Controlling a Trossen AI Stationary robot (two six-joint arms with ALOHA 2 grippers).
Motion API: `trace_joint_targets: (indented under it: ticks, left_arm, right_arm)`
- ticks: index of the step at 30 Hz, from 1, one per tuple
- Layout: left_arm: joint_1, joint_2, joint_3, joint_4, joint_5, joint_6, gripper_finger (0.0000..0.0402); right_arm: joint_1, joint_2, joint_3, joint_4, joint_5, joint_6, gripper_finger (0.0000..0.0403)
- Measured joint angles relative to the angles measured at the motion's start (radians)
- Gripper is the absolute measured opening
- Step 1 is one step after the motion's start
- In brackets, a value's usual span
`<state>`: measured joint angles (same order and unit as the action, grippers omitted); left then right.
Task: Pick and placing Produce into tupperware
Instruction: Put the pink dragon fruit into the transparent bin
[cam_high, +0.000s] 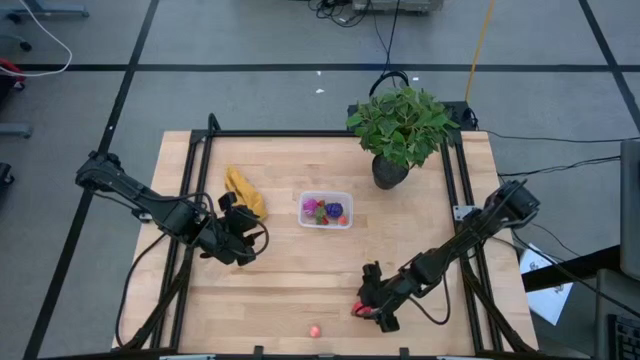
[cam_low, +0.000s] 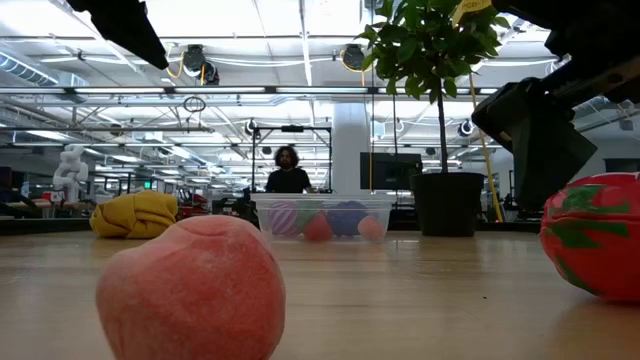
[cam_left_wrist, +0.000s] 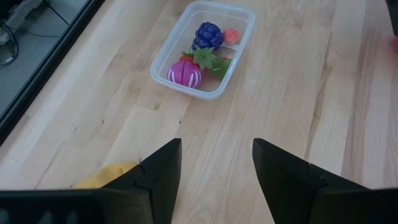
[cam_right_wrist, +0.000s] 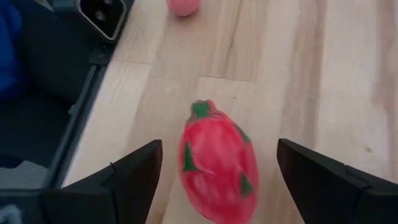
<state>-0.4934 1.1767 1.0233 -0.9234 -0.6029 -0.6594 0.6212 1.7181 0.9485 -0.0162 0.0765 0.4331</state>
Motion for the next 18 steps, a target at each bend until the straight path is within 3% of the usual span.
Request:
trace_joint_targets:
  ticks: [18]
  left_arm:
    - [0.0, 0.0, 0.0, 0.0, 0.001, 0.0, 0.0203]
  right_arm:
    - [0.0, 0.047, 0.0, 0.006, -0.004, 0.053, 0.0309]
